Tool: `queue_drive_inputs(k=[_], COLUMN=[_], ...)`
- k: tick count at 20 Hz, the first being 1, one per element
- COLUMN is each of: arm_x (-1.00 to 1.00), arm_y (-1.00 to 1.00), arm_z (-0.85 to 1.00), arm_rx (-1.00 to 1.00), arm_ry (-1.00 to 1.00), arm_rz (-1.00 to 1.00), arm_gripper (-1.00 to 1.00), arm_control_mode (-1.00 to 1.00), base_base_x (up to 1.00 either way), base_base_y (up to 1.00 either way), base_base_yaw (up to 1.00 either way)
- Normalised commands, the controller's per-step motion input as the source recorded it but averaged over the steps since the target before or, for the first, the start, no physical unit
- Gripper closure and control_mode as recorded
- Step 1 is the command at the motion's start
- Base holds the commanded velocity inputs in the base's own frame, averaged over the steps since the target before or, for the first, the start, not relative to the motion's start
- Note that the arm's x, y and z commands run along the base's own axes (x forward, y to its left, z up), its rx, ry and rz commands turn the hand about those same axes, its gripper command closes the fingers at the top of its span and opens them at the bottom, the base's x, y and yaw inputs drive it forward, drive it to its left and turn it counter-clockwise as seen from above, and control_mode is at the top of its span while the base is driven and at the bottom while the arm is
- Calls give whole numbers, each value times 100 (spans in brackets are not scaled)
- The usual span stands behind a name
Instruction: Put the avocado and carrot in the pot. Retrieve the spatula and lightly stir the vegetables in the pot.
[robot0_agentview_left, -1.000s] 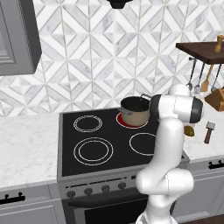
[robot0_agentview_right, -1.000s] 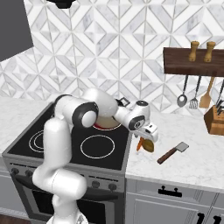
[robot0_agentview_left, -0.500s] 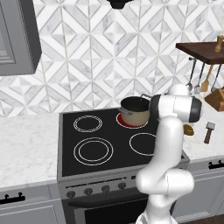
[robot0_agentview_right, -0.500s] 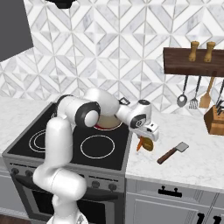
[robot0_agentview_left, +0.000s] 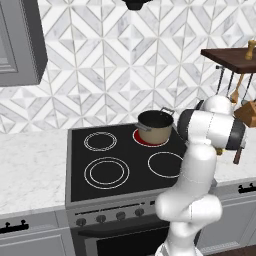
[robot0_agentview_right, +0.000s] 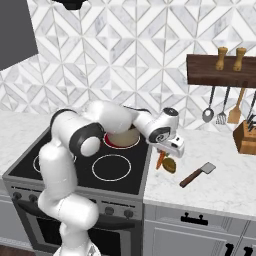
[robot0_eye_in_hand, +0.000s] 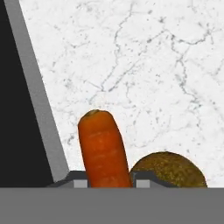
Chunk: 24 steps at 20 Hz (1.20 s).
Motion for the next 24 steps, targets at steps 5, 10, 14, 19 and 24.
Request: queue_drive_inputs(k=[5,10,14,19,24], arm_x=[-62,-18,3,63,91], arm_y=[61,88,91,99,55], arm_z=[100,100,100,87,8], arm_rx=[0,0,0,0,-9], arm_ry=[-19,-17,-16,-12,-8], arm_rz=[6,3,0,0,1], arm_gripper=[100,100,100,100,100], arm_control_mode=[-100,-100,-100,-100,-100], base_base_x=[0,0,0,0,0], base_base_y=[0,0,0,0,0], base_base_yaw=[0,0,0,0,0])
